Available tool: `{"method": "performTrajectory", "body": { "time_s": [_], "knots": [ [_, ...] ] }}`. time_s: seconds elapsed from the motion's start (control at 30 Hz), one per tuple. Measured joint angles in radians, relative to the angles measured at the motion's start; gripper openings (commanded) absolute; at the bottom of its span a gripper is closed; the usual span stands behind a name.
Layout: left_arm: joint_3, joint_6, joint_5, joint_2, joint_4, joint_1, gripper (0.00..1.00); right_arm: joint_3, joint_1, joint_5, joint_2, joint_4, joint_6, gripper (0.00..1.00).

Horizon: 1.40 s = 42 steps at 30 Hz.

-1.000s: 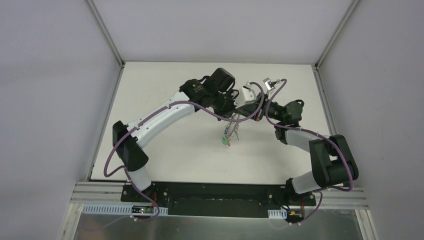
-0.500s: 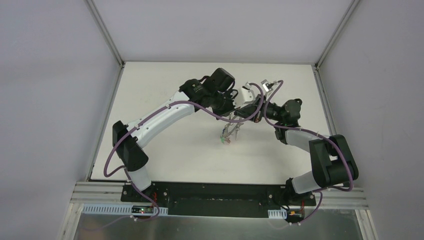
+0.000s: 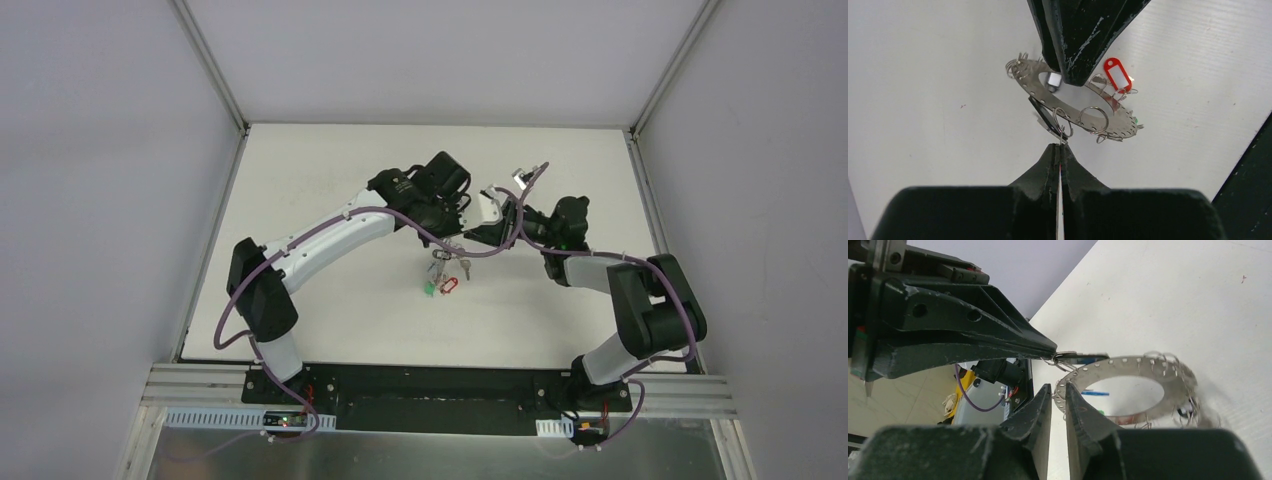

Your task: Put the keys on the keyring

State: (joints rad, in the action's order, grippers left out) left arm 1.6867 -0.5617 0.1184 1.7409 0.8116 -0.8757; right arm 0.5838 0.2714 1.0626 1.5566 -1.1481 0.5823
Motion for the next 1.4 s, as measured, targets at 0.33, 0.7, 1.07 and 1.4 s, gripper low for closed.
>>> {"method": "performTrajectory", "body": {
  "time_s": [0.33, 0.7, 1.07, 1.4],
  "knots": [
    [-0.016, -0.046, -0.106, 0.055, 0.013, 0.0, 0.0, 0.002, -0.06, -0.005, 0.015, 0.002, 0.0, 0.22],
    [-0.1, -0.064, -0.238, 0.121, 0.077, 0.014, 0.0, 0.002, -0.121, -0.011, 0.015, 0.002, 0.0, 0.22],
    [-0.195, -0.049, -0.258, 0.168, 0.146, 0.013, 0.0, 0.002, -0.135, -0.012, 0.015, 0.009, -0.009, 0.21],
    [-0.197, -0.025, -0.259, 0.247, 0.192, 0.013, 0.15, 0.002, -0.156, -0.012, 0.015, 0.034, -0.032, 0.28]
  ]
}}
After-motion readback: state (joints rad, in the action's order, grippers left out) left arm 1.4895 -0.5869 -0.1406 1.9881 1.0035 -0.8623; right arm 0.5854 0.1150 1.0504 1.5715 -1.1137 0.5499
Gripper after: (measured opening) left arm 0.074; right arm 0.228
